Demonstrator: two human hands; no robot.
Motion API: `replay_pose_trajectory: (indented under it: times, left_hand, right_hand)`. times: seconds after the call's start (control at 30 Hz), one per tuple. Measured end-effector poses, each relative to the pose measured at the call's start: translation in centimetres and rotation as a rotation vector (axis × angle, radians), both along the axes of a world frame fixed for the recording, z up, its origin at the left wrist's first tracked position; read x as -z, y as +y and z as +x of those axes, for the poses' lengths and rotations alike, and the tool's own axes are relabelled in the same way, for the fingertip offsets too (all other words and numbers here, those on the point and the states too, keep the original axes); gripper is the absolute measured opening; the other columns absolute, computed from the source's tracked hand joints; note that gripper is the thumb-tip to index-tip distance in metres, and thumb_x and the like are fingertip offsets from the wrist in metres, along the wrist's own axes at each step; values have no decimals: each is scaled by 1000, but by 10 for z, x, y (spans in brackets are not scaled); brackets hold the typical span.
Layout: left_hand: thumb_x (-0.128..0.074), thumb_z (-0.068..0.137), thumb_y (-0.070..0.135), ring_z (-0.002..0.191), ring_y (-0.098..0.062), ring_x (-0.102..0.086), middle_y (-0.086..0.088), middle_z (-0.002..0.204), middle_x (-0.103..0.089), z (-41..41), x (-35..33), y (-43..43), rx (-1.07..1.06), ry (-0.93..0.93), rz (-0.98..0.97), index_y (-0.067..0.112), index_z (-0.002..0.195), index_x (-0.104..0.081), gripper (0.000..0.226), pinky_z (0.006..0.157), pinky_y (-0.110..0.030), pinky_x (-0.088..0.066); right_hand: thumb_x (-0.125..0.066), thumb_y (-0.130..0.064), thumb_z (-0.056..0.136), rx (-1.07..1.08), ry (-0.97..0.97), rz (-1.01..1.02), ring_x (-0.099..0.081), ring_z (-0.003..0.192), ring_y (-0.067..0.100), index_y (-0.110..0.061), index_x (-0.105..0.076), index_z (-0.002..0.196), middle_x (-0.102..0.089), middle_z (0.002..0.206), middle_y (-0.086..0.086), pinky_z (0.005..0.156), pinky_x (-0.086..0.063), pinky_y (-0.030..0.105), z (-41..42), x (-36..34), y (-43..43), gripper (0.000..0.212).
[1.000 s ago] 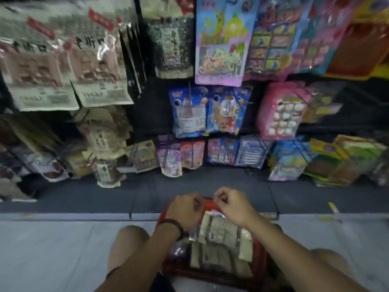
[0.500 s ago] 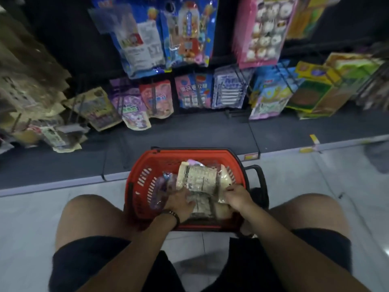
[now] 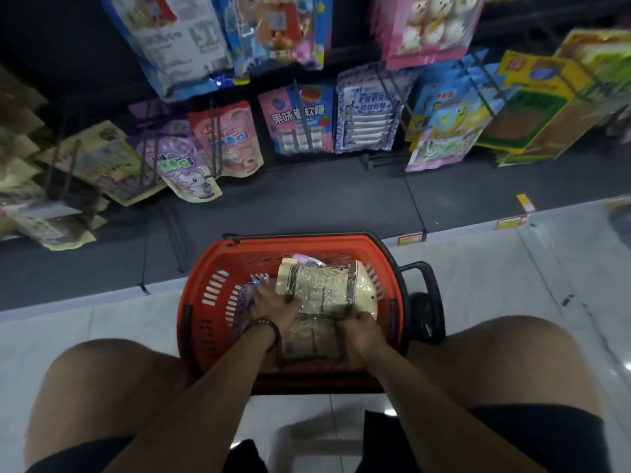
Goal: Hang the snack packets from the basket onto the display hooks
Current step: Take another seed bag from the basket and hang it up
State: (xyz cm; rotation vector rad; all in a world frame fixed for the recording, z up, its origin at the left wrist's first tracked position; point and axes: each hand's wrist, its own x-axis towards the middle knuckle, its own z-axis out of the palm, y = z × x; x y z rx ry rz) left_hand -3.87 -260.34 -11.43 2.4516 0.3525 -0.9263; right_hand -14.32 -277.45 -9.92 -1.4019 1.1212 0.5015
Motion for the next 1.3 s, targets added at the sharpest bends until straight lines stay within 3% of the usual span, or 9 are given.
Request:
replay_pose_trajectory:
  times: [0.07,0.23,0.33,0.47,0.73,0.9,1.03,1.13,1.3]
  left_hand:
    - [-70,79,62,154,-38,-32,-10,172,-17,12,13,-1,-33,62,-48,17,167,-11,116,124,-52,-35]
    - [-84,68,58,144,-31,-47,3,157,-41,28,25,-7,-230,160,-231,16,165,-23,122,121,-44,-40]
    - [-85,57,71,136,-34,-55,-5,153,-53,33,32,-5,-313,121,-265,14,160,-32,130,116,-51,-46]
    - [-85,56,82,149,-38,-42,-12,167,-37,31,11,-4,-286,92,-307,12,162,-28,139,120,-56,-40]
    - [-94,58,67,135,-34,-56,-8,150,-58,3,-34,2,-247,98,-509,14,156,-42,123,113,-48,-49]
    - [-97,60,58,108,-26,-59,-1,119,-62,-19,-63,16,-303,40,-605,22,130,-59,88,97,-44,-55]
    - [-101,67,33,97,-33,-68,-5,101,-68,-35,-99,27,-563,60,-827,15,101,-58,58,69,-42,-65]
    - [-106,50,46,111,-44,-74,-13,124,-76,-40,-123,33,-548,68,-926,7,129,-67,97,91,-66,-60]
    - [-86,87,29,114,-36,-75,-12,124,-77,-45,-179,32,-407,23,-1073,11,132,-68,51,103,-59,-57]
  right_hand:
    - [-66,-10,95,57,-31,7,-62,92,23,-19,-60,106,-62,92,1,60,-53,16,2,8,5,16]
    - [-78,-23,69,224,-71,183,-78,91,44,-5,-76,109,-80,101,20,77,-65,64,8,32,4,44]
    - [-82,-18,79,198,-69,195,-78,91,41,-3,-78,106,-81,95,17,76,-67,51,11,22,1,31]
    - [-75,-19,94,178,-65,133,-69,74,24,-7,-76,107,-75,90,10,41,-46,18,6,18,0,18]
    - [-84,-38,77,-12,-73,16,-74,95,23,-18,-78,104,-78,95,-1,92,-62,39,0,-1,11,34]
    - [-74,-30,96,-45,-164,-70,-64,81,10,-23,-65,100,-70,94,-5,63,-47,22,-18,-34,12,12]
    - [-81,-47,86,111,-194,158,-78,80,26,-17,-76,104,-81,96,5,79,-65,45,-20,-64,13,35]
    - [-80,-49,90,170,-374,379,-74,66,20,-20,-69,116,-78,94,5,64,-59,37,-15,-86,12,40]
    - [-81,-42,89,204,-667,379,-80,94,31,-11,-68,130,-81,109,9,78,-62,44,13,-149,13,53]
